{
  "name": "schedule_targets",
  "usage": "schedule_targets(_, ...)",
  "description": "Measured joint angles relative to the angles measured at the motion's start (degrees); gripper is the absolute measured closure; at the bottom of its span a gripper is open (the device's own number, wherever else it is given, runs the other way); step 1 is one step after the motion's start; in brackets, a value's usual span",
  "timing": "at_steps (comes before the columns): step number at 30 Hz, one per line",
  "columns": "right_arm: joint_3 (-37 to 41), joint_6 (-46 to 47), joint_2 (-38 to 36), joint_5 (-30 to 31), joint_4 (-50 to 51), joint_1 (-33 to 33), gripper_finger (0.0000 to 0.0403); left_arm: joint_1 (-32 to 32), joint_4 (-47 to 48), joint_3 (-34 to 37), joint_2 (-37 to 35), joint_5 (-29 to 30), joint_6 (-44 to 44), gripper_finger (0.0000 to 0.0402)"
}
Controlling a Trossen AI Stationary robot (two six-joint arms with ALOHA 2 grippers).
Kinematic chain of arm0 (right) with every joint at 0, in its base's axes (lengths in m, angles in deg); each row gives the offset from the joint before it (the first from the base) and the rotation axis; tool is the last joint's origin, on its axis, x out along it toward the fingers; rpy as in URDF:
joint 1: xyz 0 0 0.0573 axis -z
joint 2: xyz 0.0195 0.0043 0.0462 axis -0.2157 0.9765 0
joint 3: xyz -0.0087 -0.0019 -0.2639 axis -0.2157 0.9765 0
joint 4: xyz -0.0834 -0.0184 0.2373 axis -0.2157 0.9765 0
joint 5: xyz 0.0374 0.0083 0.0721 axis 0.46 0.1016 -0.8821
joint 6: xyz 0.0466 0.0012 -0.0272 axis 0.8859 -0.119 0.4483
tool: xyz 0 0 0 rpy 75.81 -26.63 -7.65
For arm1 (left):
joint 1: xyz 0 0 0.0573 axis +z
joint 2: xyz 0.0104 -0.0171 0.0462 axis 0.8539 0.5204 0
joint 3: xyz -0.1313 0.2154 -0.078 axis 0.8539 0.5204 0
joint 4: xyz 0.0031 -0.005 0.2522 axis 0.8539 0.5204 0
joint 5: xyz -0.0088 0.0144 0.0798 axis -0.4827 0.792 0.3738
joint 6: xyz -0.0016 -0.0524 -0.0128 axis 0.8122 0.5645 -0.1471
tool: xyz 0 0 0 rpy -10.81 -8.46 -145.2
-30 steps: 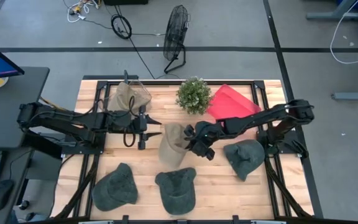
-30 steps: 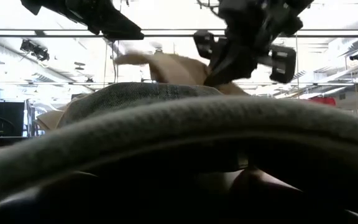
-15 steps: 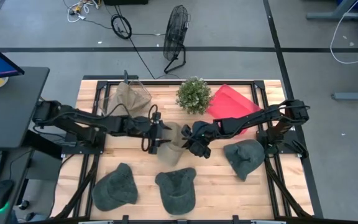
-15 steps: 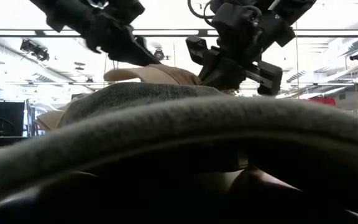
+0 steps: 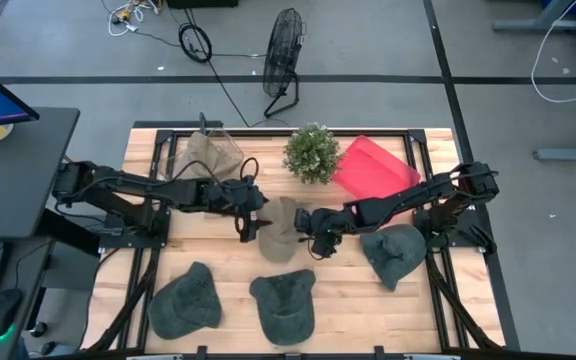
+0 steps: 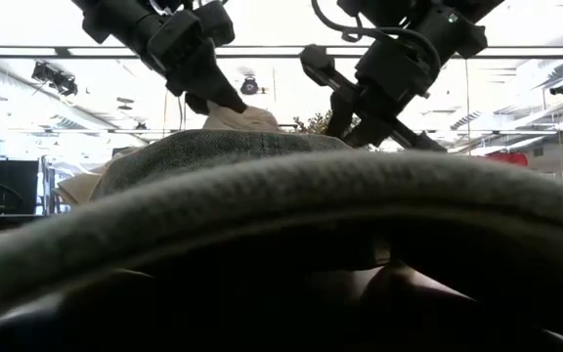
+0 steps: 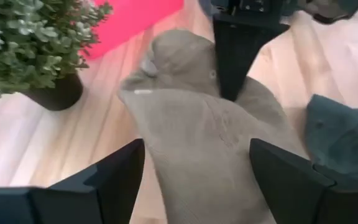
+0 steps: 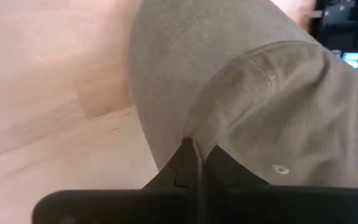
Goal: Pick & Place hat
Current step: Put the brown cap into the transparent bin
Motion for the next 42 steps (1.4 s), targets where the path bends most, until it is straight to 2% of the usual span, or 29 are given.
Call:
schedule_targets(6,0.0,-1.2,0.0,3.1,-0.6,-0.3,0.0396,-0.1,0.0,0.0,0.0,-0.5,0.1,0.0109)
schedule_targets(9,0.0,0.9,0.0,4.5,-2.2,-0.1,0.0391,-0.2,0.0,0.0,0.0,-1.1,-0.2,0.0129)
schedule_targets(16,0.0,9.1,0.0,4.8,-10.1,-0.2,0.0372,-0.2,1.5,0.0,0.0,-3.6,3.0,0.0237)
schedule_targets(25,0.0,21.9,0.0,7.2,-9.9,-0.2,0.0342,-0.2,3.2,0.0,0.0,-3.6,2.6,0.0388)
schedule_targets(34,0.0,37.2,0.0,7.4,-4.2,-0.7,0.0273,-0.1,5.6,-0.5,-2.0,-3.1,2.8,0.0396)
schedule_targets(37,0.0,39.8,0.0,7.3,-2.0,-1.1,0.0255,0.0,13.0,-4.1,-5.1,-1.3,1.1,0.0395)
schedule_targets(42,0.0,40.8,0.0,7.3,-0.7,-1.4,0.0245,0.7,31.5,-16.2,-10.0,3.3,-2.9,0.0396)
